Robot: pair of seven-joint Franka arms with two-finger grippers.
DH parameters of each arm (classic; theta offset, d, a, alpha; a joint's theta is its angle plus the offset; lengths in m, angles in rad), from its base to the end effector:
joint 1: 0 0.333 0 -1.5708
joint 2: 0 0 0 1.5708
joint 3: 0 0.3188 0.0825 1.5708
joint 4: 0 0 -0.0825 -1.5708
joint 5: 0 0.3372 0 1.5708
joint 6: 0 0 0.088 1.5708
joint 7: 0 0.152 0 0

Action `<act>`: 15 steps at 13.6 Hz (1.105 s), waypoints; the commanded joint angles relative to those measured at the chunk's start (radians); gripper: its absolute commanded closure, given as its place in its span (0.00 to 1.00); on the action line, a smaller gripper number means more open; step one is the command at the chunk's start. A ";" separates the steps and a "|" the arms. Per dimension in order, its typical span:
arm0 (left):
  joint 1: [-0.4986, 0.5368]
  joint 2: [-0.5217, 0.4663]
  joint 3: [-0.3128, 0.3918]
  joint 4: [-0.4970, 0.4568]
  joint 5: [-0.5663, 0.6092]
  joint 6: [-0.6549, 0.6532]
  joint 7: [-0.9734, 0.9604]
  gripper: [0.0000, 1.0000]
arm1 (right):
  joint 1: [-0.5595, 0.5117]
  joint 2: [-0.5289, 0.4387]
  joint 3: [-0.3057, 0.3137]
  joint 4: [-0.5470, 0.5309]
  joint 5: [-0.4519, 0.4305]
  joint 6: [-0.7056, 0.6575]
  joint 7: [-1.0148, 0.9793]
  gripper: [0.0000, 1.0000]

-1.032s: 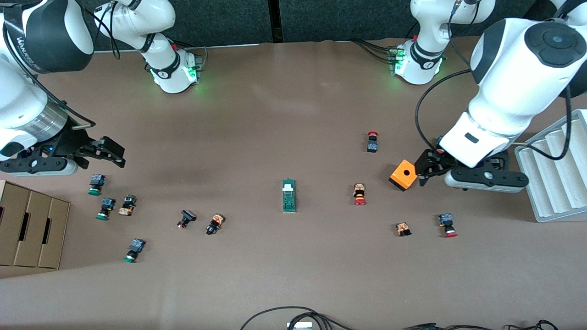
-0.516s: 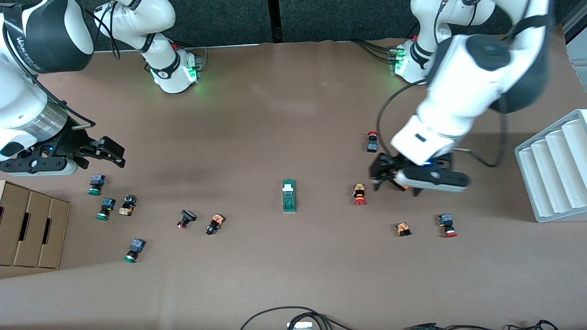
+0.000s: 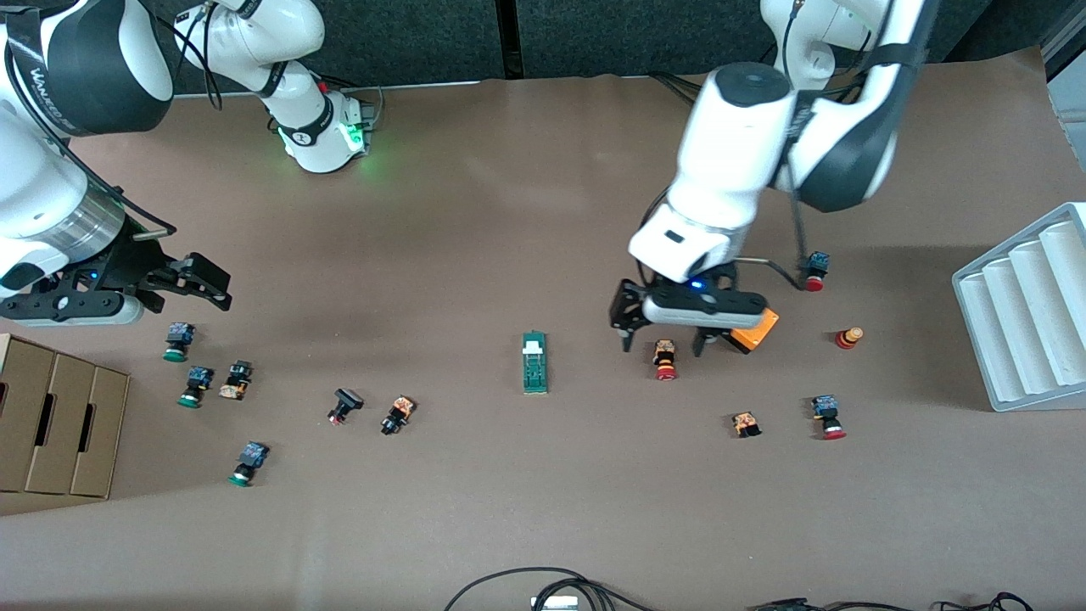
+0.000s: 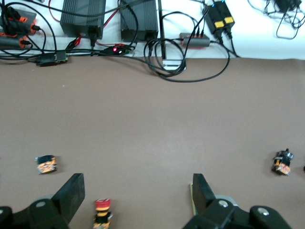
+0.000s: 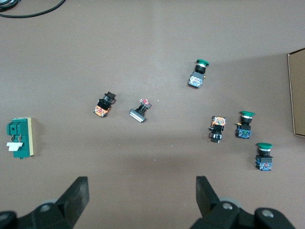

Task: Close load switch with both arms
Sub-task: 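Move the left gripper over the green load switch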

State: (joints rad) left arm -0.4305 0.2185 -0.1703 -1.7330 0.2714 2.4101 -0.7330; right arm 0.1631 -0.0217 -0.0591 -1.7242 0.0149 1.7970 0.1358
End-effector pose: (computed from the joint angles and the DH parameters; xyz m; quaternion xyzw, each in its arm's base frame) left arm 0.5376 -0.3469 0.4830 0.9691 -0.0072 0.2370 0.0673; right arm 0.5196 0.0559 0.5480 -0.9987 0.0172 -0.0459 0.0136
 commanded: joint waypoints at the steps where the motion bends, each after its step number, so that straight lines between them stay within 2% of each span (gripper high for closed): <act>1: -0.074 -0.011 0.014 -0.065 0.163 0.063 -0.231 0.00 | -0.001 0.005 -0.002 0.006 -0.018 -0.004 0.011 0.00; 3: -0.121 0.013 0.014 -0.072 0.347 0.060 -0.446 0.00 | -0.002 0.003 -0.002 0.006 -0.018 -0.013 0.011 0.00; 8: -0.224 0.126 0.012 -0.076 0.702 0.049 -0.894 0.00 | -0.005 0.003 -0.004 0.006 -0.018 -0.011 0.011 0.00; 10: -0.253 0.162 0.012 -0.076 0.787 0.035 -1.021 0.00 | -0.005 0.003 -0.004 0.006 -0.018 -0.013 0.011 0.00; 13: -0.307 0.220 0.012 -0.066 0.870 -0.011 -1.133 0.00 | -0.005 0.005 -0.004 0.006 -0.018 -0.013 0.011 0.00; 15: -0.338 0.252 0.012 -0.068 0.966 -0.028 -1.204 0.00 | -0.005 0.026 -0.004 0.006 -0.016 -0.010 0.019 0.00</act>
State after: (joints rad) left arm -0.7275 0.4392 -0.1711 -1.8199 1.1549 2.4167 -1.8602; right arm 0.1609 -0.0179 -0.0644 -1.7254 0.0149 1.7940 0.1367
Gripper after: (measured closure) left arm 0.000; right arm 0.000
